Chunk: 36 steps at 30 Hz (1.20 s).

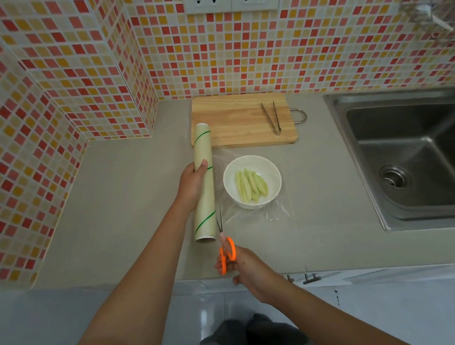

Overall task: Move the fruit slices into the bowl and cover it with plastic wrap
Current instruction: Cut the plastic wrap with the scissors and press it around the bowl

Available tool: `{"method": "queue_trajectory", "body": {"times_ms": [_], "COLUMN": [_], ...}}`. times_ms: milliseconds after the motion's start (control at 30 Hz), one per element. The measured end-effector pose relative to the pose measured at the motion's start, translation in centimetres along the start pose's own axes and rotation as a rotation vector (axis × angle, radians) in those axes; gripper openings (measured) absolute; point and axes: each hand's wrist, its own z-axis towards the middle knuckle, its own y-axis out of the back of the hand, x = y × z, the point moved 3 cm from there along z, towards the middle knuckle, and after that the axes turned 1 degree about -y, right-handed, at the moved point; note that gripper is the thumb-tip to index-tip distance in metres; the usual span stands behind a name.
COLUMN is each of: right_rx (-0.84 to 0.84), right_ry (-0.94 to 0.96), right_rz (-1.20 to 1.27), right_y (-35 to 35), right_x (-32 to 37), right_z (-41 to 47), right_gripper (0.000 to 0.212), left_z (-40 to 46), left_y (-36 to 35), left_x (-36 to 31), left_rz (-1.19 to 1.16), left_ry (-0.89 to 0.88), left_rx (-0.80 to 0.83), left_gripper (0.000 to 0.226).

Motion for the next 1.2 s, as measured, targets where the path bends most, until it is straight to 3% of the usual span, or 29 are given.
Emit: {"method": "queue_trajectory", "body": {"times_ms": [233, 367, 533, 700, 1200], "right_rx": [-0.044, -0.072, -0.077, -0.064, -0.126], "right_ry": [0.031, 0.065, 0.259, 0.208, 0.311], "right_rz": [0.017, 0.002, 0.048, 0.061, -0.05], "right_y": [-0.5, -0.5, -0.4, -0.2, 0.5], "right_x": [0.0, 0.0, -0.3, 0.8, 3.2], "right_z": [2.5, 3.0, 2.4, 2.9, 4.2], "right_gripper": [0.056, 0.044, 0.04, 0.041, 0.047], "left_z": [0.3, 0.4, 0.7, 0.7, 0.8], "left_y": [0.1, 0.1, -0.1, 0.0, -0.4], "left_x": [-0.1, -0.2, 0.0, 0.4, 0.4], "left_rz": [-0.016, -0.053, -0.023, 0.007, -0.001], "left_ry": [0.0, 0.013, 0.01, 0.014, 0.023], "left_rx": [0.017, 0.031, 0.023, 0.023, 0.021], "left_gripper": [0.029, 0.03, 0.03, 0.032, 0.035]}}
